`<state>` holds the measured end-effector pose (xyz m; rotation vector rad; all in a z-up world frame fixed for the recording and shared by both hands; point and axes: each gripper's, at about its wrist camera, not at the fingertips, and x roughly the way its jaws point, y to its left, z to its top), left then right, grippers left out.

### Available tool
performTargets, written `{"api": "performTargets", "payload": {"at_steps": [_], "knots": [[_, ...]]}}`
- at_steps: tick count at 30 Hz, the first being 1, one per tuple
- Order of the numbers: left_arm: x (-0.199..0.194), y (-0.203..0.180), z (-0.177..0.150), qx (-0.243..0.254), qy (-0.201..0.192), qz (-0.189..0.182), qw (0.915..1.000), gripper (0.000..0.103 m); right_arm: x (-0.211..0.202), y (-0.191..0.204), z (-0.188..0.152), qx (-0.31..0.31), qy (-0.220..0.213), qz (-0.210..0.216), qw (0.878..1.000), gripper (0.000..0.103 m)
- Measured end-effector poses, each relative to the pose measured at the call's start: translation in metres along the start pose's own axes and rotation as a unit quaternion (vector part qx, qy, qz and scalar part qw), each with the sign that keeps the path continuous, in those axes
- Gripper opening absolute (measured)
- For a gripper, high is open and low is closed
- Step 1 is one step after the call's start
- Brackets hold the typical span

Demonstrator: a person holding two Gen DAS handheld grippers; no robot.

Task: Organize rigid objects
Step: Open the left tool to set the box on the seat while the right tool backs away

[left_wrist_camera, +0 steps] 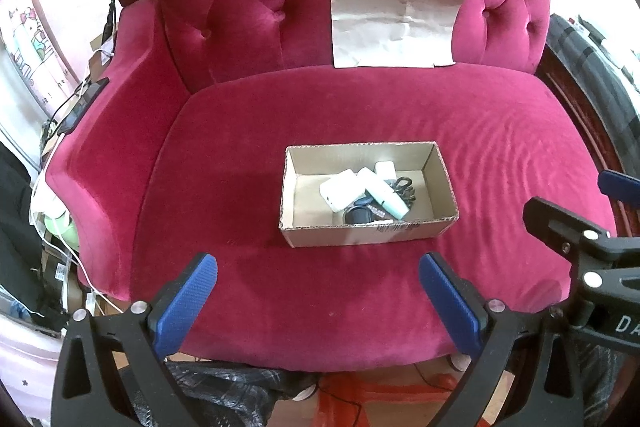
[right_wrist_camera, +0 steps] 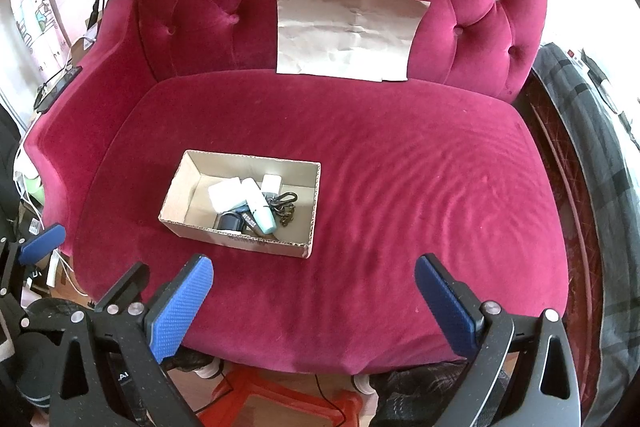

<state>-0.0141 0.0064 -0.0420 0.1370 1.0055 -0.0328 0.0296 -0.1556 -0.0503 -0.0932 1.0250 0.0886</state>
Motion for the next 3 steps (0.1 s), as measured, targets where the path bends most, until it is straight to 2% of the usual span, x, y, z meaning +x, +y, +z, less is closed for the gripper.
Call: {"api": "performTargets", "payload": {"at_steps": [3], "knots": [[0.0018, -0.0002, 0.0018, 0.003, -0.001, 0.001, 1.0, 0.103, 0.0001, -0.0006, 0.0004, -0.001, -0.002, 0.001, 1.0, 0.103]]}}
